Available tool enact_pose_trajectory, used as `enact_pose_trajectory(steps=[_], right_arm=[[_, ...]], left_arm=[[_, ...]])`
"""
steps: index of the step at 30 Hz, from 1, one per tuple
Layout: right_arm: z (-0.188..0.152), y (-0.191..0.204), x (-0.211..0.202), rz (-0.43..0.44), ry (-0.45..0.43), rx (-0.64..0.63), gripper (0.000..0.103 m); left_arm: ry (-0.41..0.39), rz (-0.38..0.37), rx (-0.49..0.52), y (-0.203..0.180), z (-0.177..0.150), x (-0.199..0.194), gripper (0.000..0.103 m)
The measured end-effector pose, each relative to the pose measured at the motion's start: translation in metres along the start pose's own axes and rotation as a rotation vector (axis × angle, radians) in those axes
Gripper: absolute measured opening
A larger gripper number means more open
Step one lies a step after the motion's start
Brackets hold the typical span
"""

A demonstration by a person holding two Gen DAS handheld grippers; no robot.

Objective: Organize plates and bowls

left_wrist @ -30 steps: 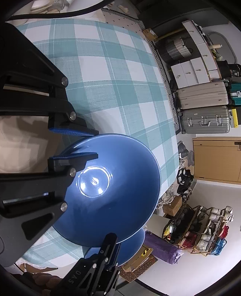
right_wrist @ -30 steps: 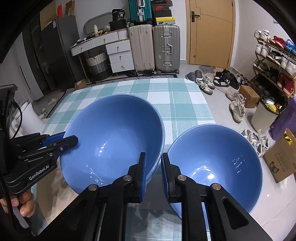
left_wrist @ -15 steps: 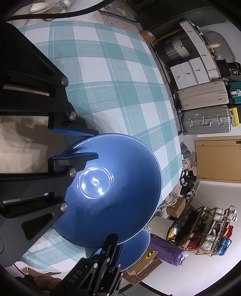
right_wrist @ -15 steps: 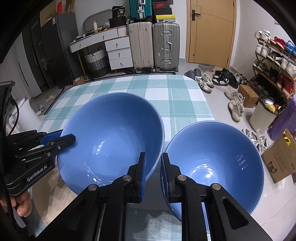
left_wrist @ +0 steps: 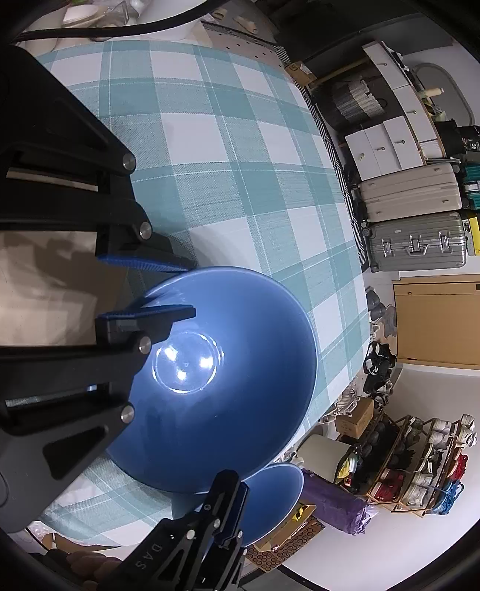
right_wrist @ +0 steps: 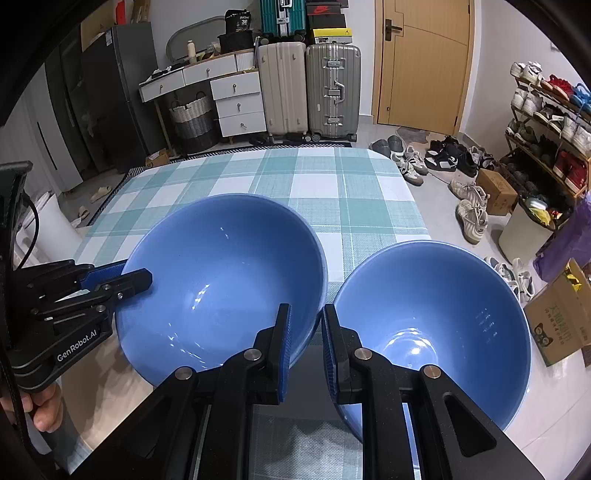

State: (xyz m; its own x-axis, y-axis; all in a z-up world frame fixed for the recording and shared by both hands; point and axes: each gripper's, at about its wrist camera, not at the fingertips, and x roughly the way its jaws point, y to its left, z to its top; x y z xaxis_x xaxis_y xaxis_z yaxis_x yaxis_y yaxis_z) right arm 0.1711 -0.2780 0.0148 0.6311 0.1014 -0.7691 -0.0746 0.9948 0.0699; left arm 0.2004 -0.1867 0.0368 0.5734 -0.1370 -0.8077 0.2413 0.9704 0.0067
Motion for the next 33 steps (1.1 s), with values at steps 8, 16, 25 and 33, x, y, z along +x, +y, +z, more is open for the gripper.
enact_pose_trajectory(steps=[8, 16, 25, 33], right_arm=[[0.004, 0.001, -0.005, -0.001, 0.004, -0.007, 0.016], [0.008, -0.004, -0.027, 0.044, -0.046, 0.045, 0.062], [0.009, -0.023, -0.069, 0.078, -0.141, 0.123, 0.101], [-0.006, -0.047, -0.104, 0.04, -0.187, 0.165, 0.102]], left_arm=[[0.0, -0.024, -0.021, 0.005, -0.001, 0.0, 0.015], [-0.042, -0.099, -0.064, 0.014, 0.001, -0.033, 0.059], [-0.092, -0.236, -0.103, 0.009, -0.002, -0.075, 0.102], [-0.098, -0.285, -0.053, -0.026, -0.01, -0.093, 0.102]])
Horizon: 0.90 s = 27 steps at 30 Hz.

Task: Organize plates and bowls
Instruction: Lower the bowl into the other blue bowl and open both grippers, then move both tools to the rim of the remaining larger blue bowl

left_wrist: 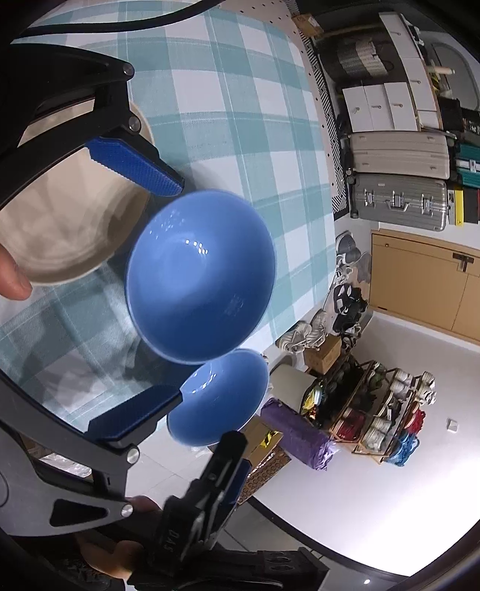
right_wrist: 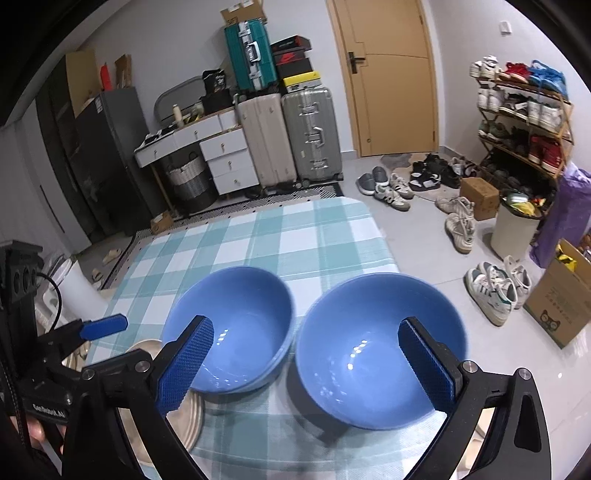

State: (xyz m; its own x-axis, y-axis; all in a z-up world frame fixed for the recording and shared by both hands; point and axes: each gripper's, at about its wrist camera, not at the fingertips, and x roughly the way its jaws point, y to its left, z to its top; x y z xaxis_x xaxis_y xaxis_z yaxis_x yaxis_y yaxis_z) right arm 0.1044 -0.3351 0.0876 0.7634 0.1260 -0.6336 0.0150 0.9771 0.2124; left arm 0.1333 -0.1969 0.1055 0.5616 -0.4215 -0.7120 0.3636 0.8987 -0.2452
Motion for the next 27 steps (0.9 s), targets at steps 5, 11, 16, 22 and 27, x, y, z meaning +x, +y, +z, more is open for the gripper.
enact_pose_trajectory(steps=[5, 11, 16, 22, 27], right_arm=[[-0.004, -0.021, -0.018, -0.023, -0.013, 0.05, 0.102], [-0.011, -0.044, -0.034, -0.055, -0.026, 0.104, 0.102], [-0.019, -0.055, -0.039, -0.062, -0.02, 0.112, 0.102], [-0.028, -0.062, -0.041, -0.09, -0.028, 0.097, 0.102], [-0.034, -0.076, -0.042, -0.107, -0.031, 0.119, 0.102]], left_arm=[[0.017, 0.016, 0.015, -0.023, -0.008, 0.003, 0.102], [0.054, 0.004, 0.035, -0.047, -0.018, 0.011, 0.102], [0.077, -0.03, 0.043, -0.062, -0.023, 0.02, 0.098], [0.12, -0.074, 0.086, -0.086, -0.03, 0.035, 0.087], [0.163, -0.122, 0.063, -0.096, -0.035, 0.05, 0.084]])
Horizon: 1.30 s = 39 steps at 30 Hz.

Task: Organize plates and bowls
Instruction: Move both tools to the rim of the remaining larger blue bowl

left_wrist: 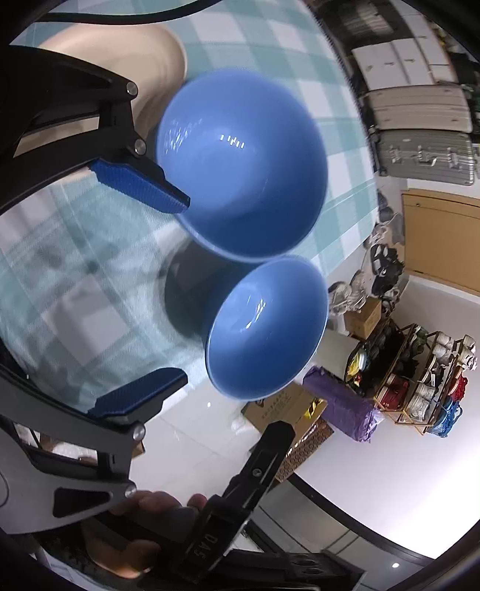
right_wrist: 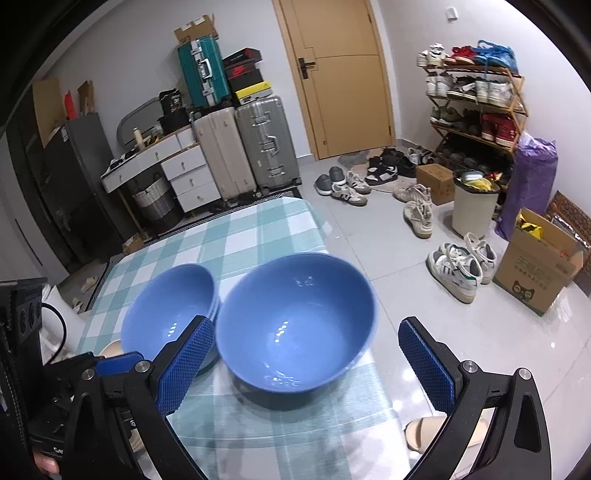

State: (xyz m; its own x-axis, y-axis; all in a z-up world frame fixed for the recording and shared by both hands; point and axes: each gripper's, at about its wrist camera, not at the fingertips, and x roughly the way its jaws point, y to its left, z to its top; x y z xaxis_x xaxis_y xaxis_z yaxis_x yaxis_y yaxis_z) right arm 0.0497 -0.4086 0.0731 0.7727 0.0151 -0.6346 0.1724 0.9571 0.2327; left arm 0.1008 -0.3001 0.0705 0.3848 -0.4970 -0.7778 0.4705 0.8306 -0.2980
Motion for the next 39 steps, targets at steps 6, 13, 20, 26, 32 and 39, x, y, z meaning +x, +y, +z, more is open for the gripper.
enact_pose_trajectory(steps=[6, 13, 20, 26, 32, 39], right_arm=[[-0.007, -0.024, 0.005, -0.037, 0.012, 0.043, 0.102], [-0.015, -0.044, 0.011, -0.046, 0.021, 0.083, 0.102], [-0.019, -0.048, 0.024, -0.038, 0.038, 0.074, 0.102], [-0.019, -0.052, 0.044, -0.041, 0.069, 0.069, 0.086], [-0.015, -0.055, 0.063, -0.015, 0.094, 0.069, 0.073], [-0.013, -0.058, 0.089, -0.022, 0.143, 0.071, 0.06]], left_arm=[[0.04, -0.069, -0.014, -0.006, 0.004, 0.019, 0.068], [0.077, -0.105, -0.012, -0.013, 0.009, 0.035, 0.053], [0.065, -0.048, -0.025, -0.014, 0.018, 0.049, 0.052], [0.07, -0.025, -0.026, -0.011, 0.026, 0.062, 0.052], [0.065, -0.013, -0.023, -0.009, 0.033, 0.07, 0.052], [0.067, 0.011, -0.021, -0.009, 0.038, 0.079, 0.052]])
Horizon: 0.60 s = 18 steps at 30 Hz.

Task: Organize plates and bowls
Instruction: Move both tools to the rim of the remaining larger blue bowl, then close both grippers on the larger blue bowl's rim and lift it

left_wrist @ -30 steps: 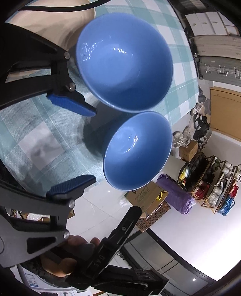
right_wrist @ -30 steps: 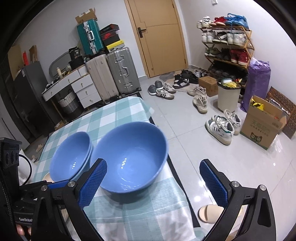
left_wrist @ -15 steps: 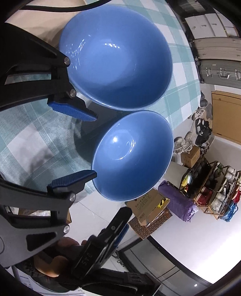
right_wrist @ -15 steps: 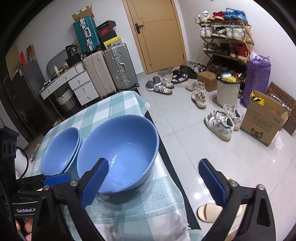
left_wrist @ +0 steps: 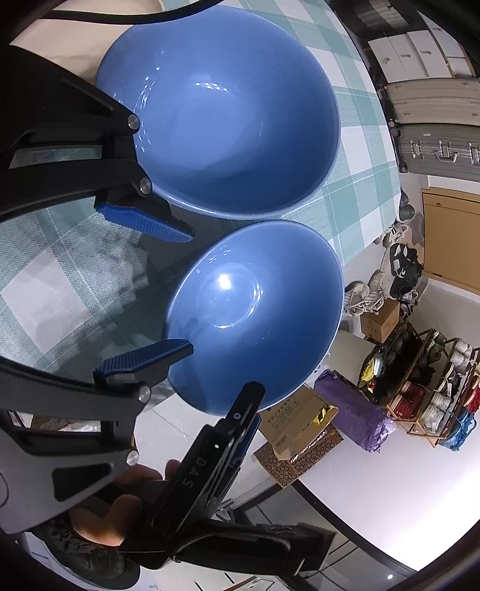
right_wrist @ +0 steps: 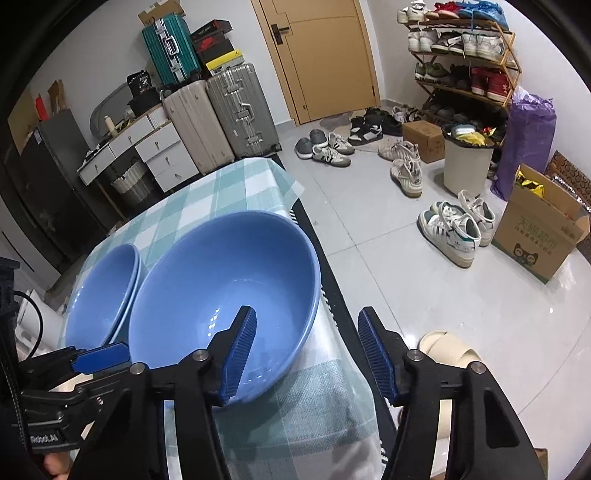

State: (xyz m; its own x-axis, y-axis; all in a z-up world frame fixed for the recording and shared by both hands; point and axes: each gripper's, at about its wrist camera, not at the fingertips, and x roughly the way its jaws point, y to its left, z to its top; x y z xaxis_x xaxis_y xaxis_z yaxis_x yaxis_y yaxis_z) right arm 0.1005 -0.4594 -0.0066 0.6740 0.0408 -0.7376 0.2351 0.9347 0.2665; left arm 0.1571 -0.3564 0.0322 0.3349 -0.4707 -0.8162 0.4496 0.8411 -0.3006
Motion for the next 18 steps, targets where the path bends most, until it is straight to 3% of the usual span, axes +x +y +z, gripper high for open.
enact_pose_trajectory(steps=[4, 11, 18], right_arm=[[0.004, -0.002, 0.008, 0.006, 0.002, 0.007, 0.059], [0.01, -0.004, 0.017, 0.003, 0.003, 0.004, 0.042], [0.011, 0.002, 0.019, -0.012, -0.008, -0.018, 0.026]], left_arm=[[0.006, -0.005, -0.002, 0.0, 0.001, 0.002, 0.052], [0.003, -0.003, 0.0, 0.001, 0.004, 0.007, 0.052], [-0.002, 0.009, 0.006, 0.003, 0.006, 0.012, 0.043]])
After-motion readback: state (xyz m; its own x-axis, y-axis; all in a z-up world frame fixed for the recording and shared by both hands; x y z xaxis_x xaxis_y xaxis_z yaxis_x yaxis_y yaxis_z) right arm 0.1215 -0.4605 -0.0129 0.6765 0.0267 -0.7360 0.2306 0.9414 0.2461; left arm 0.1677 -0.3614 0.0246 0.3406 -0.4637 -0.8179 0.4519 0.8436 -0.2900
